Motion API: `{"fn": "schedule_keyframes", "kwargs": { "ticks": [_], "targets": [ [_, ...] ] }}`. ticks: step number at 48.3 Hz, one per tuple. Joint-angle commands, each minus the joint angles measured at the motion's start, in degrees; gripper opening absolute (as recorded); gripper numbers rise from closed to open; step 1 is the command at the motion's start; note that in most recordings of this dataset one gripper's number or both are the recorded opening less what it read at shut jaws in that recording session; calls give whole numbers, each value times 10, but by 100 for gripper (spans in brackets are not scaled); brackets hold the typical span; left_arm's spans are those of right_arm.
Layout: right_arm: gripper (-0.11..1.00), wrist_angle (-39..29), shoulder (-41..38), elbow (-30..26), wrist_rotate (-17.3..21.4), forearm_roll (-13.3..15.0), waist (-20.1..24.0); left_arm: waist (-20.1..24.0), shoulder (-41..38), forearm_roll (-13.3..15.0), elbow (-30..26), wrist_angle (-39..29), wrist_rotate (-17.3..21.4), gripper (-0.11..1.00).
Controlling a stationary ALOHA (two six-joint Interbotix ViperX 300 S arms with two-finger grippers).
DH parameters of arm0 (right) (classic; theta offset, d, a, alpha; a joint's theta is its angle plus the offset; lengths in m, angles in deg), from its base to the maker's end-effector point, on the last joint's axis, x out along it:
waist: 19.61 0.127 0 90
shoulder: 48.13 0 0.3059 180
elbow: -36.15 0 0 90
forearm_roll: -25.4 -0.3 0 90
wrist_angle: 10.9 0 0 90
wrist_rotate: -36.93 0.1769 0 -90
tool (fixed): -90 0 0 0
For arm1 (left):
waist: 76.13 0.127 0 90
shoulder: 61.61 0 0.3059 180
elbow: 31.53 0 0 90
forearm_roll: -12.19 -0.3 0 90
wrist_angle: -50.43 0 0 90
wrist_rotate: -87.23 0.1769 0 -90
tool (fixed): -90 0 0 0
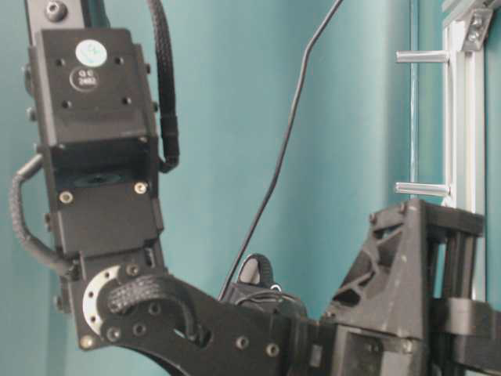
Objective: Move the cable alternately left and right between 8 closely spaced pins so it hooks onto each one.
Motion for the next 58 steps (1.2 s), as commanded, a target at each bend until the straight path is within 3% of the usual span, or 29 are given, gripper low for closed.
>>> {"fn": "schedule_keyframes", "kwargs": {
  "ticks": [1,45,58],
  "targets": [
    [13,2,13,-15,3,0,12,1,-4,-2,-7,3,-2,0],
    [13,6,14,-18,8,1,18,2,-4,-2,-7,3,-3,0],
    [13,5,13,-27,12,0,41,2,-4,-2,-7,3,-3,0]
  ]
}}
